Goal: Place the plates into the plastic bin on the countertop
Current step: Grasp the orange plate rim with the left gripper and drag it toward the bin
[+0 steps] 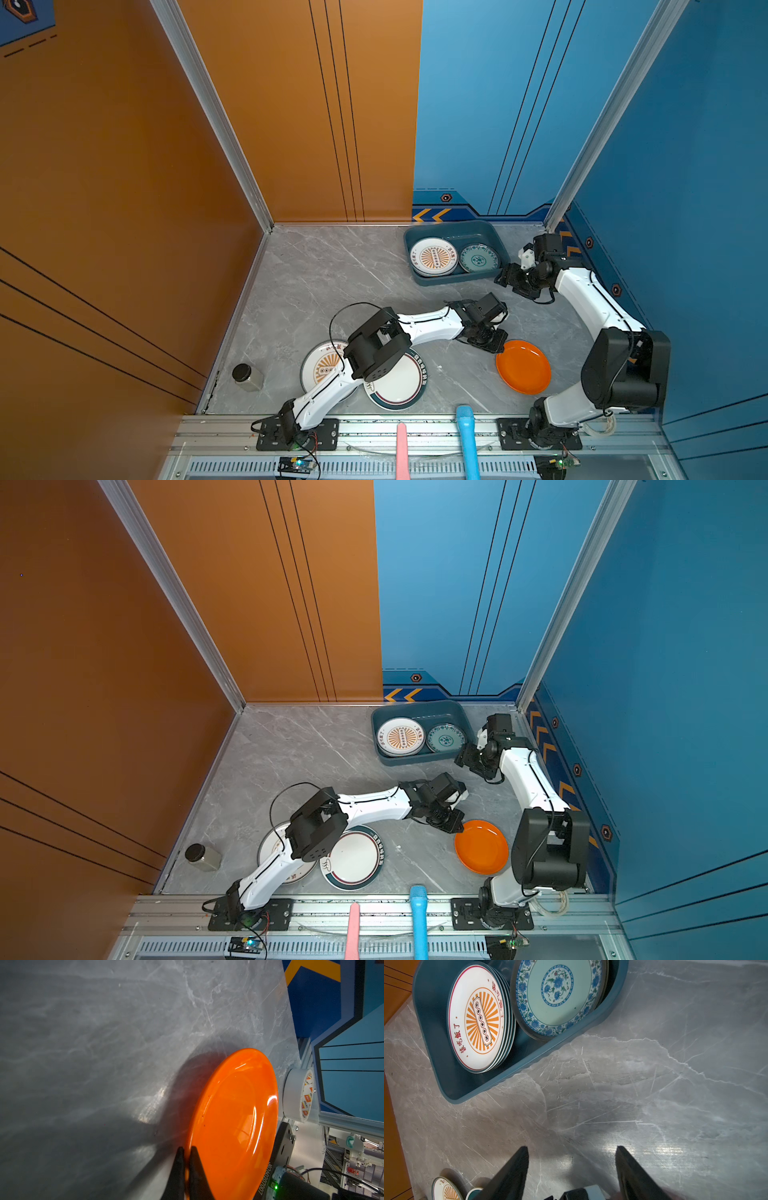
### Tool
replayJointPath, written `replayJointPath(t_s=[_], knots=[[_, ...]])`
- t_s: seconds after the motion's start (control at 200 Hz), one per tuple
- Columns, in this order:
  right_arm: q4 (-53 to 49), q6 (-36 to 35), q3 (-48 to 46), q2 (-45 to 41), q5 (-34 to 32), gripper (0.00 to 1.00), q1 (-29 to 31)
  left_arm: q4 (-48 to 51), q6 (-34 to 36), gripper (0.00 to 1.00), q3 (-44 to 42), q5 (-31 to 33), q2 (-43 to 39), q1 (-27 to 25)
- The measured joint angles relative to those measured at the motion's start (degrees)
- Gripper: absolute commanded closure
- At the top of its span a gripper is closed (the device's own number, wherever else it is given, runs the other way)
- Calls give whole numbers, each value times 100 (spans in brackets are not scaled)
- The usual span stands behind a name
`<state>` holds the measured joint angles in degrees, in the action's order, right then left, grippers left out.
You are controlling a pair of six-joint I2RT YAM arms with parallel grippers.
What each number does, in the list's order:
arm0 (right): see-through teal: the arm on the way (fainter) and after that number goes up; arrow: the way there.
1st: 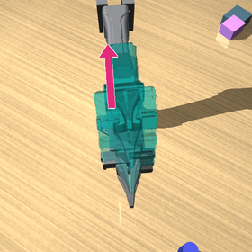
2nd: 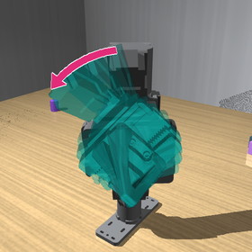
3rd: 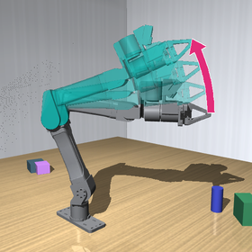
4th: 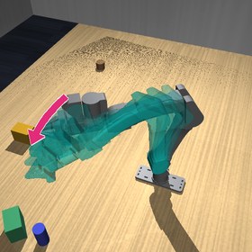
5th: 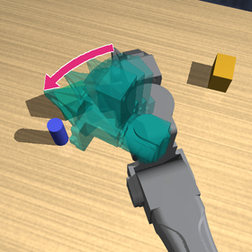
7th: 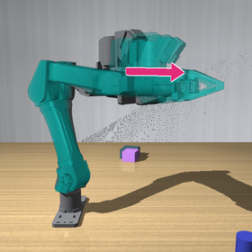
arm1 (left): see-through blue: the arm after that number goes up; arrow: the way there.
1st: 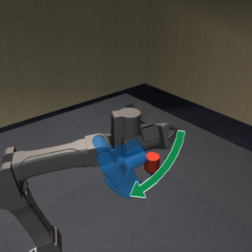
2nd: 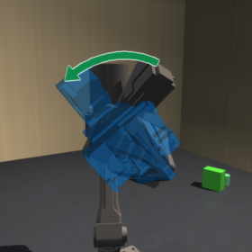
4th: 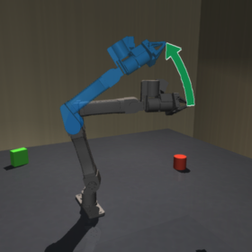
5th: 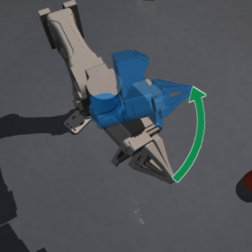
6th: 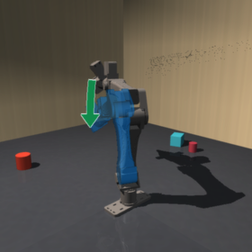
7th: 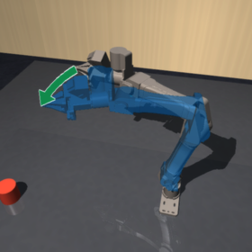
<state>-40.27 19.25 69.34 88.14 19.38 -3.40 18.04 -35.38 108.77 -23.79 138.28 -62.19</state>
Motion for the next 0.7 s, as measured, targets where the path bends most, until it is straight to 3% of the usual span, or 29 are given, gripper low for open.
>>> replayJointPath(t_s=[0.155, 0.345, 0.701], knots=[[2, 0, -4, -66, 4, 31, -4, -11, 63, 100, -275, -24, -181, 70], [2, -4, -4, -81, 52, 31, -4, -33, 208, 100, -1220, -44, -885, 310], [221, -83, -90, -81, 533, 31, 20, -210, 400, 100, -3377, -199, -3016, 1565]])
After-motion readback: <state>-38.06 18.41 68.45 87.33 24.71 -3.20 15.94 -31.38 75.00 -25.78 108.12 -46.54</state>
